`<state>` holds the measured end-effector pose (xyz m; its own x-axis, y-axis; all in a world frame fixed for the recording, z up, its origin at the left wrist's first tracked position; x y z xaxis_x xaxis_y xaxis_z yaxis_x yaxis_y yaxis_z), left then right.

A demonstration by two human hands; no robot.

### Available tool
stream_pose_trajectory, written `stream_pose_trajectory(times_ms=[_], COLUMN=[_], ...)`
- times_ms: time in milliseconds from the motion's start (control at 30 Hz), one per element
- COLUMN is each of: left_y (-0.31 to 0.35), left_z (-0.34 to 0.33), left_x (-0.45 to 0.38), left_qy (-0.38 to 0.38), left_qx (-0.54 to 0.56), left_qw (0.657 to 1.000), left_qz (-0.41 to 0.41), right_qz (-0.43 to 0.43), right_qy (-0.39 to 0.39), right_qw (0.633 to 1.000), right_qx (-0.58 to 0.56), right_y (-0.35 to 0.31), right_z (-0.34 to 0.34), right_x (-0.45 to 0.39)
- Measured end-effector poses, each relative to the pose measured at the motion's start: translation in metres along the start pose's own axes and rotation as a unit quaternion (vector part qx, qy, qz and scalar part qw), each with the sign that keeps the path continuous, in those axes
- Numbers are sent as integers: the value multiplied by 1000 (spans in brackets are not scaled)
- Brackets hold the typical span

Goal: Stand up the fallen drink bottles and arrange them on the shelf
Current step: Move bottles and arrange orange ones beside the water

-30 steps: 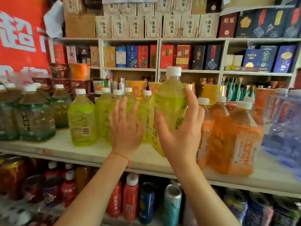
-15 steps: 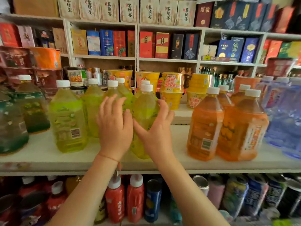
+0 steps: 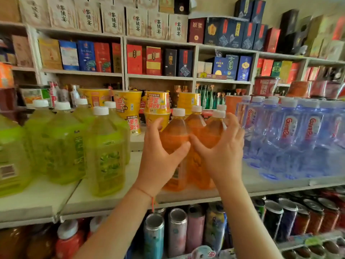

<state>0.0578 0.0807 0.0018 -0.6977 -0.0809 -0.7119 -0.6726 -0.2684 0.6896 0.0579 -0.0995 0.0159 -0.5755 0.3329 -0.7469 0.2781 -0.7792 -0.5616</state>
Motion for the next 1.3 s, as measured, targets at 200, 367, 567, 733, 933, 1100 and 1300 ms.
stream_pose_trajectory(times_ms=[200,367,567,733,933,1100,1300], left_y=[-20,-19,-19,-21,-28,-21,-6], left_z=[-19,-38,-67,-71,-61,-48,-29], left_x=[-3,3,7,8,3,9,10], left_qy=[63,80,92,101,67,76,147], left_qx=[-8,79,116,107,73,38,-8], left_qw=[997,990,985,985,988,990,984], left_qz=[49,83,93,88,117,113,101], right_qz=[12,7,16,43,60,152,113], right_qy=[-75,2,14,28,-14,95,-100], right_qw=[997,997,996,997,998,982,981], right_qx=[20,80,87,56,2,-58,-123], right_y=[34,67,97,104,112,85,35], right_z=[-9,5,4,3,0,27,-10], right_x=[-8,-25,-43,-43,-41,-19,6])
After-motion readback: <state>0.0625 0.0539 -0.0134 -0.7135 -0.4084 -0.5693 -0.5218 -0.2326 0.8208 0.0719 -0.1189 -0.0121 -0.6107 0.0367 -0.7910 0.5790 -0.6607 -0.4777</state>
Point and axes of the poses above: each hand's wrist, its own x-axis away from the middle knuckle, its own z-axis out of the back of the hand, y = z × x, the point moved 7 cm from there along -x, towards the middle knuckle, and after that the axes turned 9 degrees about x, right-handed, at the moved point
